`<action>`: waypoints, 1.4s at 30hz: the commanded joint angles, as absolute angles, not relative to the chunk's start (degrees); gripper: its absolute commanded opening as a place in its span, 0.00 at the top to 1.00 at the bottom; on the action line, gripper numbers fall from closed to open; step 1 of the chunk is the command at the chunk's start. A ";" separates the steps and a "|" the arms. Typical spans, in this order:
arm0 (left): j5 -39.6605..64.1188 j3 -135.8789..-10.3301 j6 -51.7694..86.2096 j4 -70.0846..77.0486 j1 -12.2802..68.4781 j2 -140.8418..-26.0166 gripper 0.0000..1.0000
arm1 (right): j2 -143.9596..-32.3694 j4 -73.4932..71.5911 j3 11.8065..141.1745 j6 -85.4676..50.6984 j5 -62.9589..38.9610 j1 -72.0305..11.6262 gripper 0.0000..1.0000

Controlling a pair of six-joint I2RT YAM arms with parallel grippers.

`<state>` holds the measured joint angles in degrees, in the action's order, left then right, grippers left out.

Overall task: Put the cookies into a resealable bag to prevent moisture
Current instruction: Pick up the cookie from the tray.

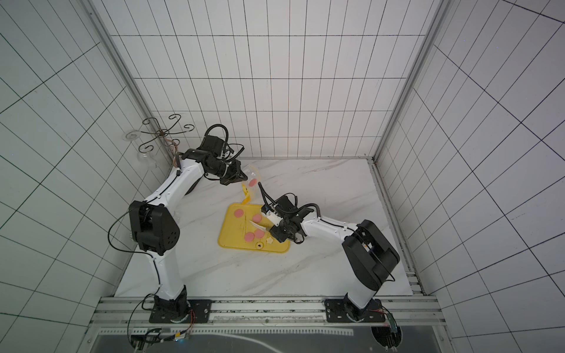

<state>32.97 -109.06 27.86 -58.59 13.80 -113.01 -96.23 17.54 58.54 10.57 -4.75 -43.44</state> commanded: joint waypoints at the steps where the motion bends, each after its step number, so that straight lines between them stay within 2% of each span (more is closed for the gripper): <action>1: 32.34 -109.75 26.92 -58.76 13.54 -112.02 1.00 | -97.77 15.56 64.48 11.13 -3.43 -43.60 0.42; 17: 32.69 -107.62 26.41 -57.74 13.60 -111.52 1.00 | -103.51 18.55 70.35 10.90 -5.62 -43.86 0.46; 35: 32.43 -106.71 26.20 -57.39 13.54 -111.03 1.00 | -100.26 22.24 66.09 9.23 -3.78 -44.82 0.49; 42: 32.15 -106.35 25.82 -57.57 13.59 -110.89 1.00 | -102.11 23.62 69.10 10.08 -2.57 -44.82 0.57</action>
